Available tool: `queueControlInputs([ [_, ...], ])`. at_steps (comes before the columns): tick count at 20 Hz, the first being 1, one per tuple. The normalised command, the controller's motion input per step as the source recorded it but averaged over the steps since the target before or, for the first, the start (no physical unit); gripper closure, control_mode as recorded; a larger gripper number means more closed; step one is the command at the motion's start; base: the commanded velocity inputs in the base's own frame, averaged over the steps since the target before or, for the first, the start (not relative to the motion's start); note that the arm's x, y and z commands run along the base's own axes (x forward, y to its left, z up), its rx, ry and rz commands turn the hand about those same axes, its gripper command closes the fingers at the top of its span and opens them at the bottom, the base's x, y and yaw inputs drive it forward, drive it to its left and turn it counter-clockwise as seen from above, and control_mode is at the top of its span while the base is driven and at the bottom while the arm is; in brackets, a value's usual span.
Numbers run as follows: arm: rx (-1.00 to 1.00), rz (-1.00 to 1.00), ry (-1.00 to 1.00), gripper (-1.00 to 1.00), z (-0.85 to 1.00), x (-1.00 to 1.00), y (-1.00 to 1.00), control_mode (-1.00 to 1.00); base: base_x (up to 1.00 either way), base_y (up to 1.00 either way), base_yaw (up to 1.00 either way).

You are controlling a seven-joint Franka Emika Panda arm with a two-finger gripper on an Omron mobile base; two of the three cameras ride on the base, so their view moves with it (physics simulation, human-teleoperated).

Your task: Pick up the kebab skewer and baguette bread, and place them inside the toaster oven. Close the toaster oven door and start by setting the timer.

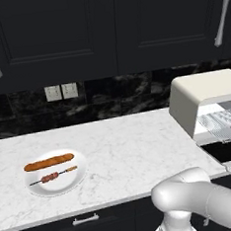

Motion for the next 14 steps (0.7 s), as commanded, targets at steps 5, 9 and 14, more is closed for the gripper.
queueControlInputs([
  [5,0.0,0.01,0.15,-1.0,0.52,-0.98,-0.06,-1.0,0.0,0.0,0.0],
  [9,0.0,0.09,0.02,-1.0,0.99,-0.84,0.66,-1.0,0.0,0.0,0.0],
  [14,-0.08,0.01,0.01,-1.0,0.38,-0.6,1.0,-1.0,0.0,0.0,0.0],
])
